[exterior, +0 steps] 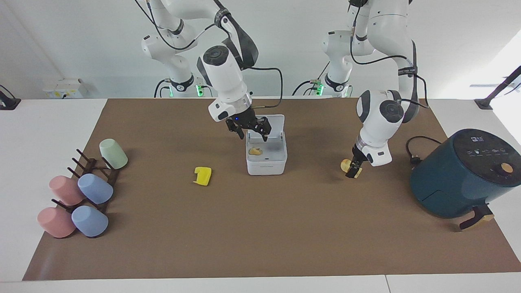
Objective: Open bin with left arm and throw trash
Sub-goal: 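Grasp the bread with the left gripper while the right gripper grasps the block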
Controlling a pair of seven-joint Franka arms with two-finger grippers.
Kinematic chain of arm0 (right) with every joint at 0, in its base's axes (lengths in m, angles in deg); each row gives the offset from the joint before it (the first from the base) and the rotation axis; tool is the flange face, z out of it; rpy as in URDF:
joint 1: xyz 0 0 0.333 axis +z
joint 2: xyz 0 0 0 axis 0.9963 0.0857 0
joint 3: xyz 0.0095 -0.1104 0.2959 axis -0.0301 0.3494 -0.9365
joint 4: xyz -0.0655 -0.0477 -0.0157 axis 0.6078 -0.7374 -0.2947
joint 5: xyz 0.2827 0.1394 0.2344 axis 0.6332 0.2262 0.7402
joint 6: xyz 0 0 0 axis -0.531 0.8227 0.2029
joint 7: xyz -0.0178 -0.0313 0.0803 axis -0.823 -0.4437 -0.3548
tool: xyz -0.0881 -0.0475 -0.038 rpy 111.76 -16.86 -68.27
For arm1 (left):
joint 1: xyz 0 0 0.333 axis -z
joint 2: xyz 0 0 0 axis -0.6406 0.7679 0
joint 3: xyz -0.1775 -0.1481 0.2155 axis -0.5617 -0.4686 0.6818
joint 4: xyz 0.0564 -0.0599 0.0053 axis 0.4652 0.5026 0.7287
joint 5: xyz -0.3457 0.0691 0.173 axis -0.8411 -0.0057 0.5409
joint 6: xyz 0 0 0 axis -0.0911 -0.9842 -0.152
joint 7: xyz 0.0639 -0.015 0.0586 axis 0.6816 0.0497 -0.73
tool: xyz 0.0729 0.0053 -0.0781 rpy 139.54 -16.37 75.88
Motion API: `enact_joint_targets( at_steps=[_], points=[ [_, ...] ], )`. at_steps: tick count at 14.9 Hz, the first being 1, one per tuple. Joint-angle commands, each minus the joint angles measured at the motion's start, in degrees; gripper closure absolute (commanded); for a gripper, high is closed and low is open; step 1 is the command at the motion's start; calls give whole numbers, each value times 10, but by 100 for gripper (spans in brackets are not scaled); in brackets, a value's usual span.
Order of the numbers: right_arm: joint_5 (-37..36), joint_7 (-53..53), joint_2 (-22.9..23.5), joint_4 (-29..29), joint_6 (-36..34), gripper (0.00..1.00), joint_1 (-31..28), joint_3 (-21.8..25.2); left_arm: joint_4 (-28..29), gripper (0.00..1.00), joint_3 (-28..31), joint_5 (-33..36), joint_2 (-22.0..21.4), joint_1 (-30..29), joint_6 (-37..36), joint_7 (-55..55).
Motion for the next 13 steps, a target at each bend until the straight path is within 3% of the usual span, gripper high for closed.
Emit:
enact_joint_targets(
  at_steps=[1,2,3,4,8,11,13],
  points=[
    [-11,-116,0,8,-9,0,-52,-2,22,62,5,5,-13,9,19,-11],
    [-16,-158,-2,23,-1,0,-73,-2,19,82,5,5,-12,8,19,-8],
    [-27,-195,-1,29,2,0,-88,-2,15,95,5,5,-11,8,18,-5],
    [-39,-227,0,32,10,0,-107,-2,7,100,5,8,-11,8,16,8],
    [-49,-320,7,107,96,0,-147,-2,-86,100,4,12,1,8,-36,54],
    [-50,-326,49,121,148,0,-145,-2,-219,100,-10,-1,35,9,-117,82],
    [-50,-325,86,122,194,0,-140,-2,-266,100,-47,-57,38,8,-127,101]
  ],
)
